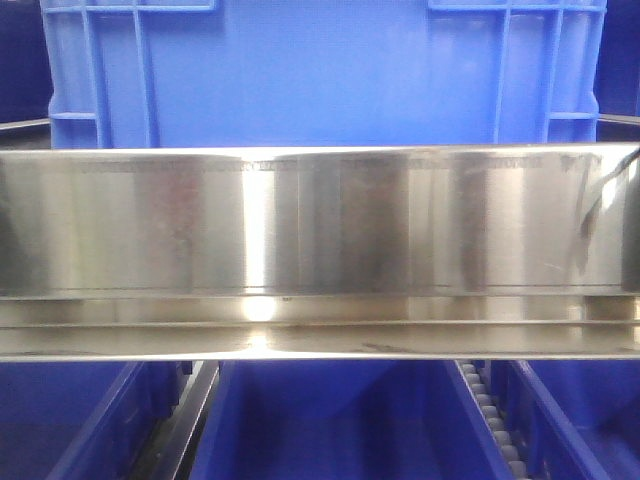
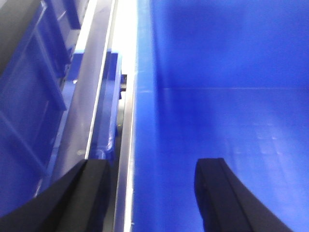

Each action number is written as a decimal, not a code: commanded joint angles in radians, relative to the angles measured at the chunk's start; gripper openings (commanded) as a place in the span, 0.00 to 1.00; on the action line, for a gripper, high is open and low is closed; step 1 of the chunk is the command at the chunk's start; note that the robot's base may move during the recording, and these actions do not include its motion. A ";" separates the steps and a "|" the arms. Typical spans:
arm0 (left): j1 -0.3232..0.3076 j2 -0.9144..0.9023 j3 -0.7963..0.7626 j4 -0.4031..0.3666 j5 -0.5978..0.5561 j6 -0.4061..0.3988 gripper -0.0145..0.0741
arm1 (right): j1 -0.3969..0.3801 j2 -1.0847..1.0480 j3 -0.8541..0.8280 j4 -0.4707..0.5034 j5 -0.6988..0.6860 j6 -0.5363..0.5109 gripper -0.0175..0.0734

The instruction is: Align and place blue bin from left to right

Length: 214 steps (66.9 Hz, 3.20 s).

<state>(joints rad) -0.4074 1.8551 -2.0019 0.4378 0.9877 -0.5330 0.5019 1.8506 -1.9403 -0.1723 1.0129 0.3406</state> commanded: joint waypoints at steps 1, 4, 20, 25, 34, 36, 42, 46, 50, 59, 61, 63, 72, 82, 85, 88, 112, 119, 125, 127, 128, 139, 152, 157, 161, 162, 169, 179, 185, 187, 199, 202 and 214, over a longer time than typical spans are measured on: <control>0.006 0.012 -0.008 -0.007 -0.006 -0.009 0.50 | 0.000 -0.005 -0.004 -0.018 0.019 -0.001 0.12; 0.006 0.015 -0.008 -0.019 -0.004 -0.009 0.50 | 0.000 -0.005 -0.004 -0.018 0.021 -0.001 0.12; 0.006 0.016 -0.008 -0.029 0.019 -0.009 0.50 | 0.000 -0.005 -0.004 -0.018 0.021 -0.001 0.12; 0.006 0.016 -0.008 -0.027 0.021 -0.009 0.50 | 0.000 -0.005 -0.004 -0.018 0.021 -0.001 0.12; 0.013 0.016 -0.008 -0.027 0.021 -0.009 0.50 | 0.000 -0.005 -0.004 -0.018 0.021 -0.001 0.12; 0.017 0.016 -0.008 -0.027 0.021 -0.009 0.50 | 0.000 -0.005 -0.004 -0.018 0.022 -0.001 0.12; 0.030 0.016 -0.008 -0.038 0.021 -0.009 0.50 | 0.000 -0.005 -0.004 -0.018 0.024 -0.001 0.12; 0.037 0.016 -0.008 -0.045 0.021 -0.009 0.50 | 0.000 -0.005 -0.004 -0.018 0.024 -0.001 0.12; 0.036 0.016 -0.008 -0.054 0.025 0.005 0.50 | 0.000 -0.005 -0.004 -0.018 0.024 -0.001 0.12; 0.028 0.016 -0.008 -0.058 0.025 0.009 0.50 | 0.000 -0.005 -0.004 -0.018 0.024 -0.001 0.12; 0.028 0.016 -0.008 -0.058 0.025 0.009 0.50 | 0.000 -0.005 -0.004 -0.018 0.024 -0.001 0.12; 0.028 0.016 -0.008 -0.058 0.025 0.009 0.50 | 0.000 -0.005 -0.004 -0.018 0.024 -0.001 0.12; 0.028 0.016 -0.008 -0.063 0.029 0.009 0.49 | 0.000 -0.005 -0.004 -0.018 0.024 -0.001 0.12; 0.026 0.016 -0.008 -0.074 0.031 0.009 0.48 | 0.000 -0.005 -0.004 -0.018 0.024 -0.001 0.12; 0.026 0.016 -0.008 -0.074 0.035 0.009 0.48 | 0.000 -0.005 -0.004 -0.018 0.024 -0.001 0.12; 0.026 0.016 -0.008 -0.072 0.037 0.009 0.48 | 0.000 -0.005 -0.004 -0.018 0.024 -0.001 0.12; 0.026 0.016 -0.008 -0.079 0.044 0.009 0.48 | 0.000 -0.005 -0.004 -0.018 0.024 -0.001 0.12; 0.026 0.016 -0.008 -0.079 0.044 0.009 0.48 | 0.000 -0.005 -0.004 -0.018 0.024 -0.001 0.12; 0.026 0.016 -0.008 -0.079 0.046 0.009 0.48 | 0.000 -0.005 -0.004 -0.018 0.023 -0.001 0.12; 0.026 0.016 -0.008 -0.079 0.046 0.009 0.48 | 0.000 -0.005 -0.004 -0.018 0.021 -0.001 0.12; 0.026 0.016 -0.008 -0.079 0.046 0.009 0.48 | 0.000 -0.005 -0.004 -0.018 0.021 -0.001 0.12; 0.026 0.016 -0.008 -0.079 0.045 0.009 0.46 | 0.000 -0.005 -0.004 -0.018 0.019 -0.001 0.12; 0.022 0.016 -0.008 -0.081 0.045 0.009 0.32 | 0.000 -0.005 -0.004 -0.018 0.019 -0.001 0.12; 0.022 0.016 -0.008 -0.083 0.045 0.009 0.23 | 0.000 -0.005 -0.004 -0.018 0.019 -0.001 0.12; 0.022 0.016 -0.008 -0.083 0.044 0.009 0.14 | 0.000 -0.005 -0.004 -0.018 0.019 -0.001 0.12; 0.022 0.016 -0.008 -0.085 0.043 0.009 0.12 | 0.000 -0.005 -0.004 -0.018 0.019 -0.001 0.12; 0.022 0.016 -0.008 -0.097 0.041 0.011 0.04 | 0.000 -0.005 -0.004 -0.018 0.017 -0.001 0.12; 0.022 0.016 -0.008 -0.118 0.036 0.011 0.04 | 0.000 -0.005 -0.004 -0.018 0.015 -0.001 0.12; 0.022 0.016 -0.008 -0.118 0.036 0.011 0.04 | 0.000 -0.005 -0.004 -0.018 0.017 -0.001 0.12; 0.022 0.016 -0.008 -0.118 0.036 0.011 0.04 | 0.000 -0.005 -0.004 -0.018 0.017 -0.001 0.12; 0.022 0.010 -0.008 -0.120 0.036 0.011 0.04 | 0.000 -0.014 -0.004 -0.018 0.005 -0.001 0.12; 0.022 0.003 -0.008 -0.120 0.040 0.011 0.04 | 0.000 -0.023 -0.004 -0.018 0.005 -0.001 0.12; 0.022 -0.047 -0.008 -0.120 0.046 0.011 0.04 | 0.000 -0.070 -0.004 -0.018 0.009 0.013 0.12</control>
<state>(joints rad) -0.3806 1.8590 -2.0019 0.3155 1.0499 -0.5193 0.5019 1.8298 -1.9358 -0.1665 1.0388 0.3432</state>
